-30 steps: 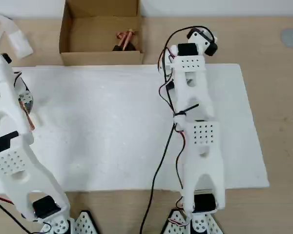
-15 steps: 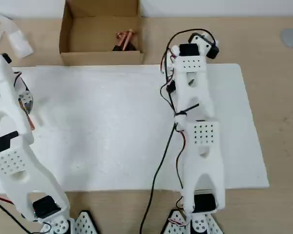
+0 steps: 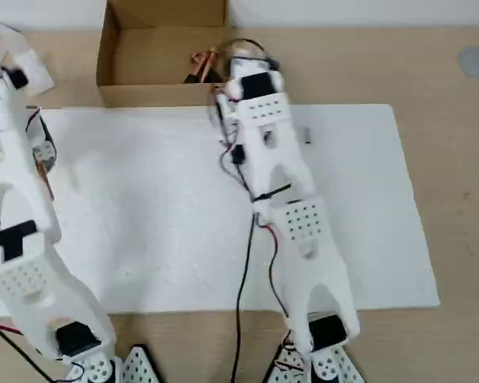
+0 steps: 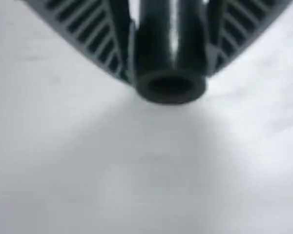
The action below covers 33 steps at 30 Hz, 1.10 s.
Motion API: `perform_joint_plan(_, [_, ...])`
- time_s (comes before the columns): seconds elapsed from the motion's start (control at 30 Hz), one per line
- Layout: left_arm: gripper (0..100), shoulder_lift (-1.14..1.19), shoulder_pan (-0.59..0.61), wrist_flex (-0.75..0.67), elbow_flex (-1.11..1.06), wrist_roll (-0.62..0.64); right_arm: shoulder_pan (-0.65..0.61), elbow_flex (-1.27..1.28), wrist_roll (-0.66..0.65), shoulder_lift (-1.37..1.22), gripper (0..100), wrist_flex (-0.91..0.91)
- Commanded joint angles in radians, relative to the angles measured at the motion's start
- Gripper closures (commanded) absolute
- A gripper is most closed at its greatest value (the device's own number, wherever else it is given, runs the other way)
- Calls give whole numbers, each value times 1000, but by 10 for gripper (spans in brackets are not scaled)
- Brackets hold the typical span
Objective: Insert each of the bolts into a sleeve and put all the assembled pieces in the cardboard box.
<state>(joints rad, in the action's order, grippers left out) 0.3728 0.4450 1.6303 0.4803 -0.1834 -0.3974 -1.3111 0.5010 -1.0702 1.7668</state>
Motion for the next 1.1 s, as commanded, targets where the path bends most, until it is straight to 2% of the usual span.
perform_joint_plan(0.0, [993, -196, -60, 20, 34, -38, -62, -188, -198, 136, 989, 21])
perform_joint_plan(0.17, [993, -403, -74, 26, 18, 14, -113, -363, -338, 211, 989, 9])
perform_joint_plan(0.33, [993, -621, -89, 26, 17, 57, -136, -358, -336, 389, 989, 0])
perform_joint_plan(0.5, [993, -796, -195, 28, -20, 63, -199, -358, -318, 536, 989, 25])
perform_joint_plan(0.67, [993, -964, -304, 0, -157, 144, -213, -343, -299, 639, 989, 25])
perform_joint_plan(0.77, [993, -1067, -310, -71, -279, 164, -193, -239, -296, 700, 990, 26])
perform_joint_plan(0.87, [993, -1185, -310, -144, -405, 164, -183, -68, -239, 832, 990, 25])
perform_joint_plan(1.07, [993, -1423, -318, -295, -647, 164, -189, 417, -164, 1196, 990, 23])
